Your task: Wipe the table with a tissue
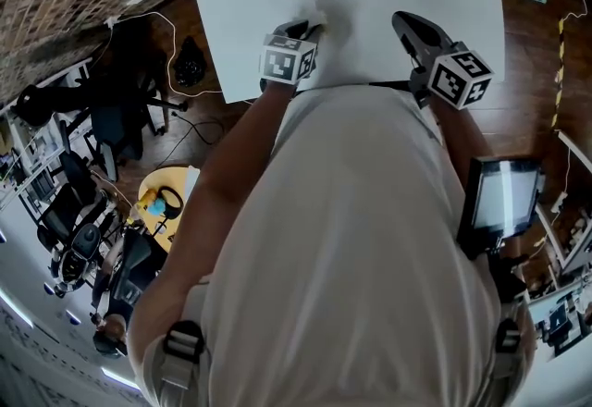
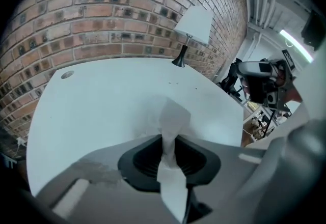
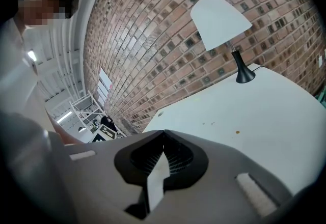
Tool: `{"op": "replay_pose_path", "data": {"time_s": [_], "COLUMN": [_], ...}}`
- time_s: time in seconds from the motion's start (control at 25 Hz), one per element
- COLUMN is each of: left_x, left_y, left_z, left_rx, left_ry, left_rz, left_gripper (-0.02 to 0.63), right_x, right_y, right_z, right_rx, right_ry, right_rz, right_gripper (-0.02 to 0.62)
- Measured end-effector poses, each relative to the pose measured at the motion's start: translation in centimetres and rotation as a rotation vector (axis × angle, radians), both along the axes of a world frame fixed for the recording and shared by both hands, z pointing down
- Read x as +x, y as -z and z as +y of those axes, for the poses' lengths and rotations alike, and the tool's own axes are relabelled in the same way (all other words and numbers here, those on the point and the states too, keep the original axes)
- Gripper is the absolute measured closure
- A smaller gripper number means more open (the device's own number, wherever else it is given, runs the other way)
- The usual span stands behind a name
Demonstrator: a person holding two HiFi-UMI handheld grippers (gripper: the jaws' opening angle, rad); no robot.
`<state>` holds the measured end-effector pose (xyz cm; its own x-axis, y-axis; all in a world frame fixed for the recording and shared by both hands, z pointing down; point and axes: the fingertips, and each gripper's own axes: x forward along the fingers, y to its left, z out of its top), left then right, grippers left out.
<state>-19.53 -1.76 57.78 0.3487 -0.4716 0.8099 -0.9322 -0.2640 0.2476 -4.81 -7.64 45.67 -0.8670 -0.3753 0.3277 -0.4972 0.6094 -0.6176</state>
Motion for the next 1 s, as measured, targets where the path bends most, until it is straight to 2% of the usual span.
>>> {"op": "replay_pose_path", "data": {"time_s": [0.2,0.68,0.8,1.0], "left_x": [2.1,3.1,2.7,-0.1], "left_y": [0.0,-0.2,-0.1,-0.3], "left_z": [-0.3,-4.4,-5.9,-8.9], "left_rx": [0.014,0.032,0.052,0.075], "left_ry": [-0.058,-0.023,0.011,0.13], "left_rz": [0.016,-0.006,-0.023,-0.08], "left_gripper": [0.536,0.535,0.535,0.535], "right_x": [0.8,2.7,3.4,3.8], "right_y": [-0.4,-0.5,-0.8,-0.9], "right_z": [-0.6,-2.5,-2.6,-3.4], "right_rx": [-0.009,-0.018,-0.023,-0.019], "right_ry": [-0.019,-0.019,-0.019,-0.028], "right_rz": [-0.003,-0.012,-0.01,-0.018], "right_gripper": [0.588,0.588,0.588,0.588]}}
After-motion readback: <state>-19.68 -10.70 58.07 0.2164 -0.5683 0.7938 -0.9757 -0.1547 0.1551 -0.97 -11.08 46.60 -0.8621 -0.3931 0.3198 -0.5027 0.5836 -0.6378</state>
